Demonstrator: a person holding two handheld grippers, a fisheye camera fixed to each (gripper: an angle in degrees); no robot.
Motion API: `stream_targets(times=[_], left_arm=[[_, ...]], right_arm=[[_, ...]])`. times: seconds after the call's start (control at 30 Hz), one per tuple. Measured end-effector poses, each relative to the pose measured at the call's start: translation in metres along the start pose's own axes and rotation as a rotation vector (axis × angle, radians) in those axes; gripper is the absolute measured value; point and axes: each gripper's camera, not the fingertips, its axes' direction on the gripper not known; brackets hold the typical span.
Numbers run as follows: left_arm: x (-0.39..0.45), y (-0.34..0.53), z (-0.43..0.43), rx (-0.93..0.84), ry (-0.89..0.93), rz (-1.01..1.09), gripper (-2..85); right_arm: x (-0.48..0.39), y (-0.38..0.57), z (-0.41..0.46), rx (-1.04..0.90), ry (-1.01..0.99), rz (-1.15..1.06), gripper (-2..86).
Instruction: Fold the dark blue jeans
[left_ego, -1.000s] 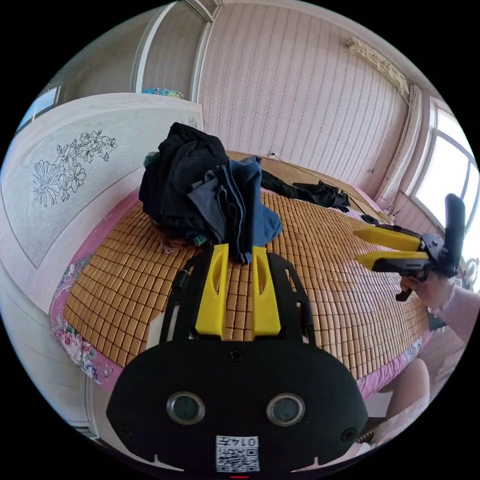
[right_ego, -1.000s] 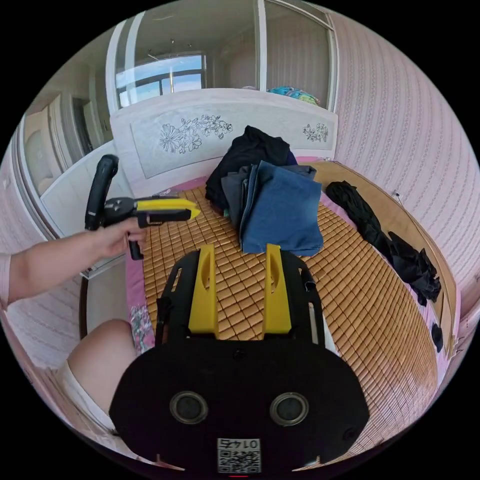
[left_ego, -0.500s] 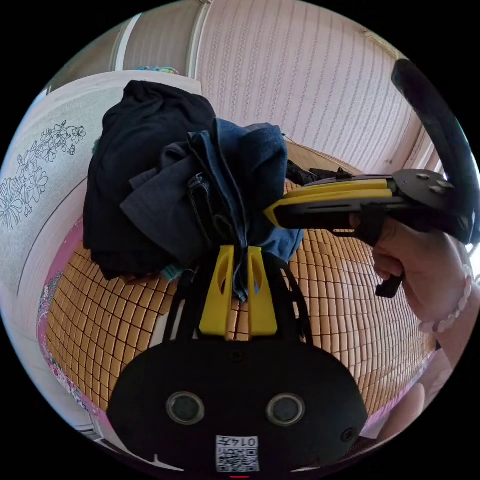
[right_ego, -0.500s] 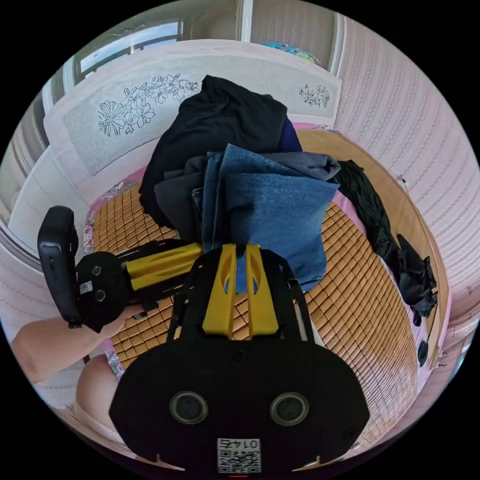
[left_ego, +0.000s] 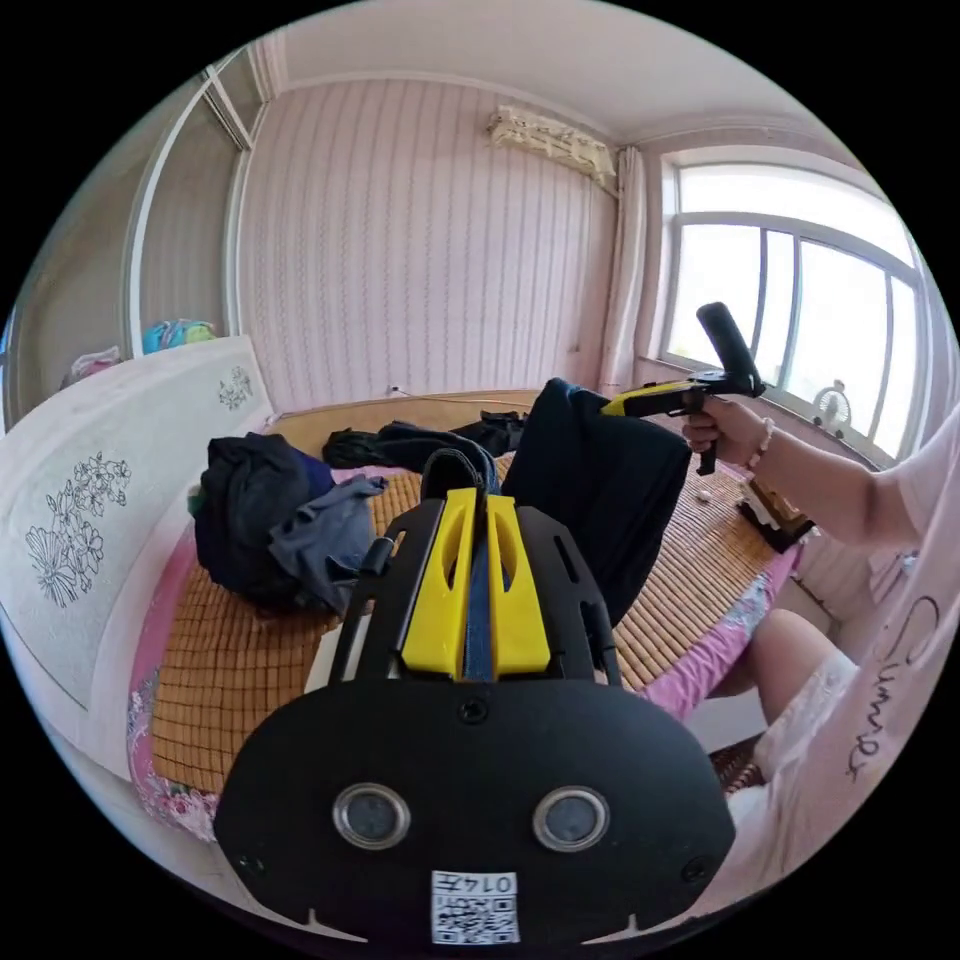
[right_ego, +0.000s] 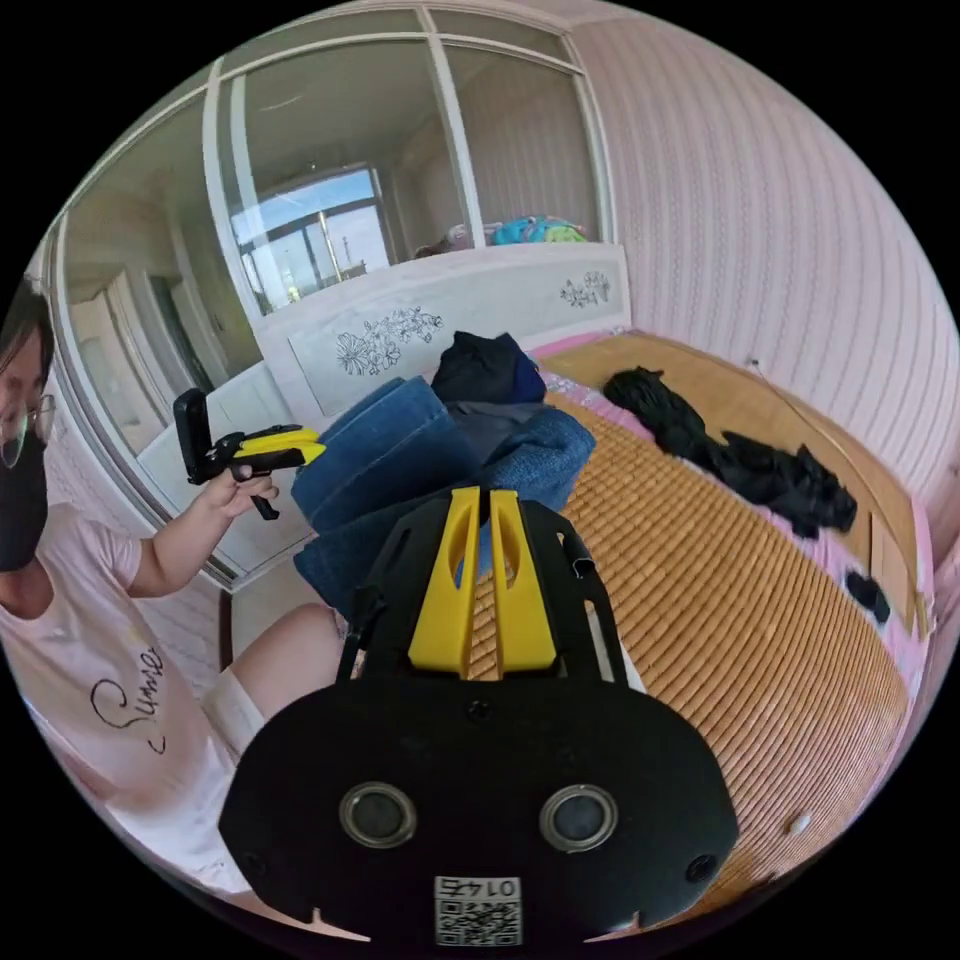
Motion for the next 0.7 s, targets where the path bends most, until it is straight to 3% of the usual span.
stream_targets(times=[0.13,0.27,0.43,0.5,0.57,0.7], left_arm=[[0.045,0.105,0.041,-0.250,0.078,-0.237,-0.3],[0.074,0.143,0.044,-0.343,0.031,-0.287,-0.3],[0.102,0.145,0.035,-0.356,-0.008,-0.239,-0.2],[0.110,0.147,0.033,-0.362,0.000,-0.229,0.0],[0.116,0.152,0.030,-0.358,-0.021,-0.221,0.1],[0.124,0.160,0.012,-0.323,-0.221,-0.160,0.3]], right_arm=[[0.036,0.164,0.015,-0.187,0.131,0.332,0.9],[0.030,0.245,0.010,-0.275,0.243,0.435,0.9],[-0.004,0.248,-0.026,-0.060,0.328,0.403,1.8],[-0.022,0.240,-0.020,0.002,0.257,0.352,4.6],[-0.049,0.226,0.011,-0.052,0.087,0.227,10.0],[-0.090,0.214,0.057,-0.127,-0.030,0.082,12.1]])
